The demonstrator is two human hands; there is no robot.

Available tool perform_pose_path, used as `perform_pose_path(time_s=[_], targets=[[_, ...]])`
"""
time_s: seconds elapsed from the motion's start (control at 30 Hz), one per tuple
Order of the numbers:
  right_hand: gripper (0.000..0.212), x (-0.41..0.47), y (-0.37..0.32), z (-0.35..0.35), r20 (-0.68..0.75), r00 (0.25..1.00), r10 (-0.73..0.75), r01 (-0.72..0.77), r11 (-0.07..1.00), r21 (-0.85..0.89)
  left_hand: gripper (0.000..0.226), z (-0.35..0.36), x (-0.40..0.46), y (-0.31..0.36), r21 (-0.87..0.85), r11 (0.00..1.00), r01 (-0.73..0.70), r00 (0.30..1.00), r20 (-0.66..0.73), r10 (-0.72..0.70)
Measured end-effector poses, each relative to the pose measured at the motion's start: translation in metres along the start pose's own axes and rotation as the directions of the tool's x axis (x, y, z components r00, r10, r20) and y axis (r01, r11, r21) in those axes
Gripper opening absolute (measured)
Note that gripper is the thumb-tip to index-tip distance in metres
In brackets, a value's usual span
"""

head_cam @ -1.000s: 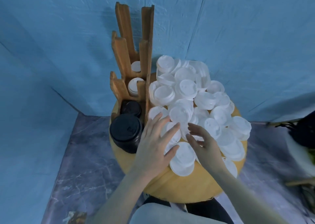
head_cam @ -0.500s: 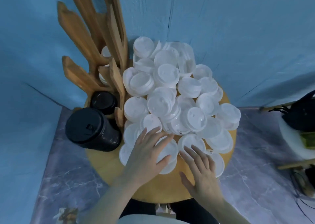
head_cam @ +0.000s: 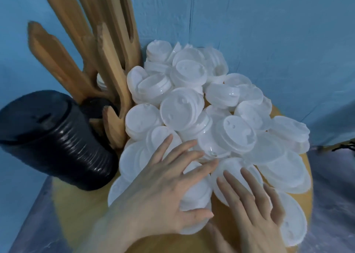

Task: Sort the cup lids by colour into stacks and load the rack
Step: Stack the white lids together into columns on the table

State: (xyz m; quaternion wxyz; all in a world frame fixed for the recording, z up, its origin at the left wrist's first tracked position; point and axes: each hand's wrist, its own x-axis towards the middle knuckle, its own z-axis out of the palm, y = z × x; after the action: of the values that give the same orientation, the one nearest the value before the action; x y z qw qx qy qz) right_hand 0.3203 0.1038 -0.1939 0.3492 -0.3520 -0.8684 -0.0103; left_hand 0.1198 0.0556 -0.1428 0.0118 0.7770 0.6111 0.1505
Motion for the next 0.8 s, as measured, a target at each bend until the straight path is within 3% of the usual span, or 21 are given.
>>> perform_pose_path(time_s=[0.2, 0.3, 0.47, 0.6, 0.7, 0.8], targets=[[0.058, -0.01, 0.011, -0.001, 0.121, 0.982, -0.147, 0.151, 0.988, -0.022, 0.078, 0.003, -0.002, 0.0, 0.111, 0.986, 0.125, 0.967, 0.208, -0.146], [0.055, -0.011, 0.012, 0.003, 0.14, 0.979, -0.147, 0.153, 0.988, -0.027, 0.084, 0.003, 0.001, 0.002, -0.053, 0.976, 0.21, 0.966, 0.168, -0.199], [0.058, -0.012, 0.012, 0.006, 0.115, 0.981, -0.155, 0.159, 0.987, -0.026, 0.102, -0.004, -0.006, 0.02, -0.155, 0.941, 0.3, 0.954, 0.068, -0.293], [0.062, -0.012, 0.012, 0.006, 0.105, 0.984, -0.145, 0.147, 0.989, -0.013, 0.111, 0.006, -0.02, 0.032, -0.175, 0.961, 0.215, 0.947, -0.204, -0.249], [0.065, -0.013, 0.013, 0.006, 0.125, 0.981, -0.147, 0.147, 0.989, 0.012, 0.12, 0.032, -0.029, 0.042, -0.271, 0.953, 0.134, 0.815, -0.517, -0.262], [0.061, -0.011, 0.013, 0.002, 0.114, 0.976, -0.184, 0.175, 0.981, 0.084, 0.115, 0.055, -0.033, 0.055, -0.257, 0.962, 0.092, 0.687, -0.683, -0.248]])
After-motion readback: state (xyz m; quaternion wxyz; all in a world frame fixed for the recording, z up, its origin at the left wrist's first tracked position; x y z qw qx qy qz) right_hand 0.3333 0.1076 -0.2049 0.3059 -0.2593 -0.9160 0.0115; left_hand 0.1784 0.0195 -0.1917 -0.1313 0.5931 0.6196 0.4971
